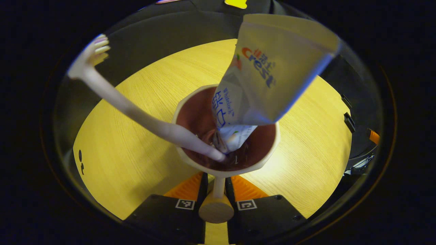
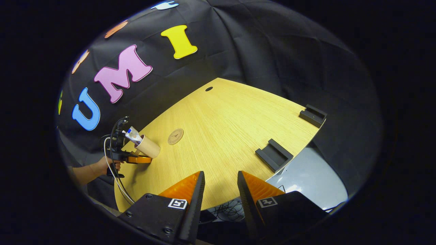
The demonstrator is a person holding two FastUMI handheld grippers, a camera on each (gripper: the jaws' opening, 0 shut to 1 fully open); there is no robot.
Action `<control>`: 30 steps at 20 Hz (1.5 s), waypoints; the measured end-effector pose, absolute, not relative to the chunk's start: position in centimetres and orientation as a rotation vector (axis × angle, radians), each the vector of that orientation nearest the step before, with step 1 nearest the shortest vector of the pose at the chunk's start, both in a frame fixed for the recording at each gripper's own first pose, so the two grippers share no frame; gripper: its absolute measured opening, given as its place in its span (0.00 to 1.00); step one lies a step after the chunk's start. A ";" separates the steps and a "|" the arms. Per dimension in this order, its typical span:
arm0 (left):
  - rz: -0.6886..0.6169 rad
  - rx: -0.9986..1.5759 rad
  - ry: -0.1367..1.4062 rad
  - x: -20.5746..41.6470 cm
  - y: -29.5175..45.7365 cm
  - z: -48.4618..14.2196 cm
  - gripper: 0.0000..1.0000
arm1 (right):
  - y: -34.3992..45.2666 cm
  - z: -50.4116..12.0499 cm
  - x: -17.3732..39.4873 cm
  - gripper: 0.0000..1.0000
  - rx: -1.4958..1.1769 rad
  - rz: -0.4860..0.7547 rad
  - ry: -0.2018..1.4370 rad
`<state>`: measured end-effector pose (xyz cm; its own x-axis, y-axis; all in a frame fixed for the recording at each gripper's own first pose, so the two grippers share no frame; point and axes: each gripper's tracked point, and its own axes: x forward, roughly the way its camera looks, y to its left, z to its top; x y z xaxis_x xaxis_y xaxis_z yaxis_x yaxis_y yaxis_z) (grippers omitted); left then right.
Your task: Put the toothbrush and toothpaste on the desktop into the cup, then pick up the cup and place it on the coaster on the desktop.
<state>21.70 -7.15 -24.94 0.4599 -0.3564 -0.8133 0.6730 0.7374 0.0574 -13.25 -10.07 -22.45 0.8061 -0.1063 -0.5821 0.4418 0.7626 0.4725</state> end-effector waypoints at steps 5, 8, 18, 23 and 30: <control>-0.634 0.414 0.836 22.1 -7.1 -24.8 0.33 | -10.1 -22.5 -13.0 0.60 0.627 -0.298 0.574; -0.640 0.407 0.810 21.7 -7.7 -23.7 0.28 | -10.4 -22.8 -12.9 0.60 0.629 -0.290 0.583; -0.708 0.412 0.782 21.8 -16.1 -20.5 0.27 | -13.4 -23.1 -12.3 0.60 0.640 -0.277 0.593; -0.712 0.423 0.791 22.3 -19.8 -21.1 0.28 | -15.8 -23.1 -12.4 0.60 0.646 -0.280 0.594; -0.691 0.434 0.808 23.0 -21.5 -22.1 0.32 | -17.8 -23.9 -12.9 0.60 0.656 -0.287 0.613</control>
<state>22.96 -21.52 -22.10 0.4942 -0.3916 -0.7762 0.7056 0.7022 0.0950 -12.92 -17.77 -23.87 0.7877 -0.0600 -0.6132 0.4327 0.7623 0.4813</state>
